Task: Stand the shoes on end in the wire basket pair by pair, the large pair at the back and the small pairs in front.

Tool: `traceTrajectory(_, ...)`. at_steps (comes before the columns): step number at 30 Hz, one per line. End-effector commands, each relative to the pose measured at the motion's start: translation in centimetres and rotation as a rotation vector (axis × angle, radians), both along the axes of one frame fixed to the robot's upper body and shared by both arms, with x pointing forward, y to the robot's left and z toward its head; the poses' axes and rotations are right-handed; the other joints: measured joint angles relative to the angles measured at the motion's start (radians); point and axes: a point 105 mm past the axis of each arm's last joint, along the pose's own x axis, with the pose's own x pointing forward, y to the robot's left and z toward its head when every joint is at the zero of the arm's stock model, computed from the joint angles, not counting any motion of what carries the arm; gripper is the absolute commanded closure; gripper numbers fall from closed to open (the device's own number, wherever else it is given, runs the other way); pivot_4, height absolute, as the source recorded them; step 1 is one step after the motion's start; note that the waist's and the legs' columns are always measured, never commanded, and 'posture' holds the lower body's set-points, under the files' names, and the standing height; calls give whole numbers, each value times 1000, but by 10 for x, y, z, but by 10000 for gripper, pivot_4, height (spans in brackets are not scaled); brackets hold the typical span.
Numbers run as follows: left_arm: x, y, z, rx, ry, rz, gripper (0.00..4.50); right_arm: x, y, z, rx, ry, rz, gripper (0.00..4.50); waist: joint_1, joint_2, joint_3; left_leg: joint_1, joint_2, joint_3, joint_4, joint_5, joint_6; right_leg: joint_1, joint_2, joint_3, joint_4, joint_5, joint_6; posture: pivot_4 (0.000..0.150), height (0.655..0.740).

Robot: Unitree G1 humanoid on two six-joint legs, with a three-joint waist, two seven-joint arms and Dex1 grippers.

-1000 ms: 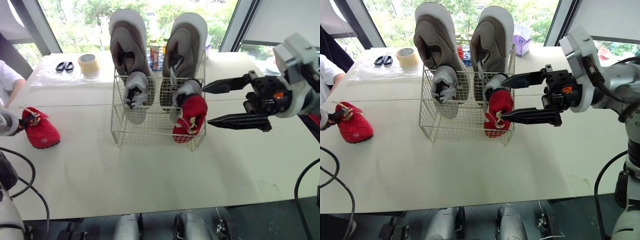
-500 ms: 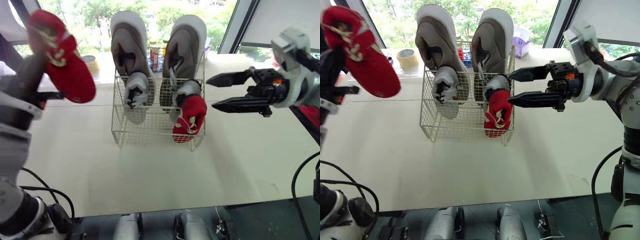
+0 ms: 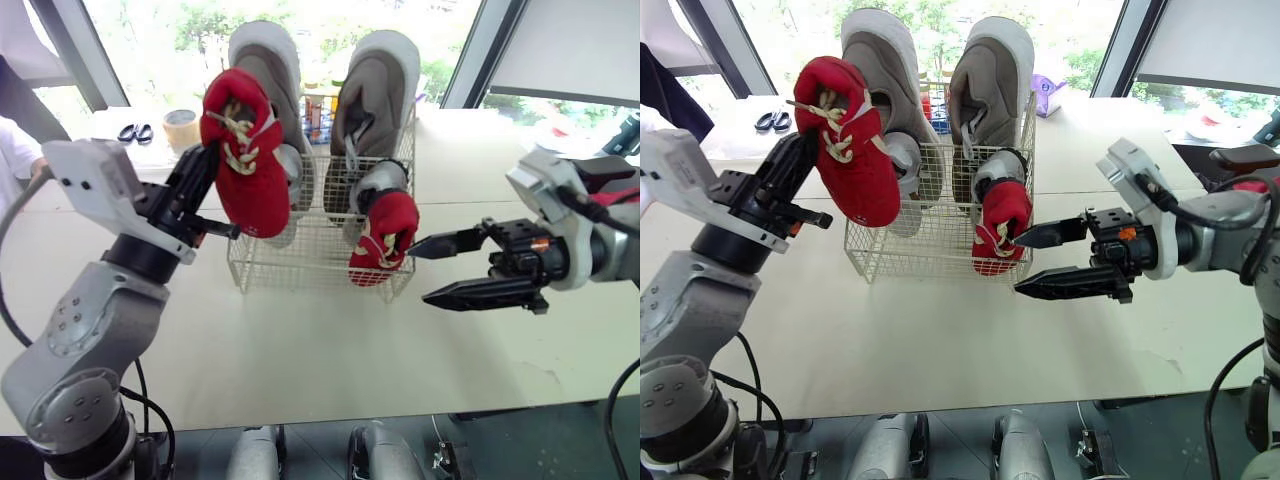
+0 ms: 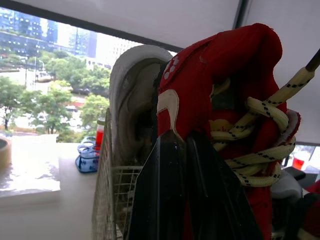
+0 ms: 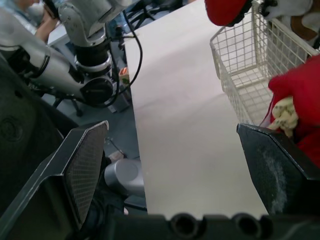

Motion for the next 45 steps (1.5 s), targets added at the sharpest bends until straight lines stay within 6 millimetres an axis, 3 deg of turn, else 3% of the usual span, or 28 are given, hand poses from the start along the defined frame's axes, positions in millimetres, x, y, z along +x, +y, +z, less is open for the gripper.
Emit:
traceTrajectory(1,-2,-2,-1,-4,-23,-3,44740,-4,-7,12,115,-94,-104,0,5,0,0,0,0,0,0,0,0,0,0,0,0,0,0,1500,6938)
traceTrajectory(16,15,-3,-40,149,-35,138,44740,-18,-13,-29,276,62,-280,0,15,1,-2,0,0,-1,3,-4,7,2,1,0,0,0,0,1500,6938)
traceTrajectory(21,19,-4,-53,193,-46,132,44740,-18,-11,-36,274,-8,-363,0,15,4,-4,0,0,-1,3,-4,7,2,1,0,-1,0,0,1500,6938)
traceTrajectory(24,20,-9,-55,219,-53,107,44740,-10,-9,-33,283,-101,-440,0,15,5,-5,0,1,-1,4,-4,7,2,1,0,-2,0,0,1500,6938)
traceTrajectory(29,21,-15,-56,316,-110,98,44740,-10,2,-57,159,-165,-463,0,16,6,-6,-1,1,-1,4,-5,8,2,1,0,-3,0,0,1500,6938)
traceTrajectory(34,23,-15,-44,335,-174,153,44740,-11,8,-64,181,-153,-473,0,16,6,-6,-1,1,-1,5,-5,8,3,1,0,-3,0,0,1500,6938)
traceTrajectory(39,19,-21,-48,403,-203,164,44740,-21,19,-72,170,-89,-416,0,15,6,-6,-1,1,-1,5,-5,9,3,1,0,-3,0,0,1500,6938)
traceTrajectory(45,21,-13,-63,444,-174,212,44740,-15,20,-71,176,-93,-423,0,14,6,-6,-1,1,-1,6,-6,10,3,1,0,-3,0,0,1500,6938)
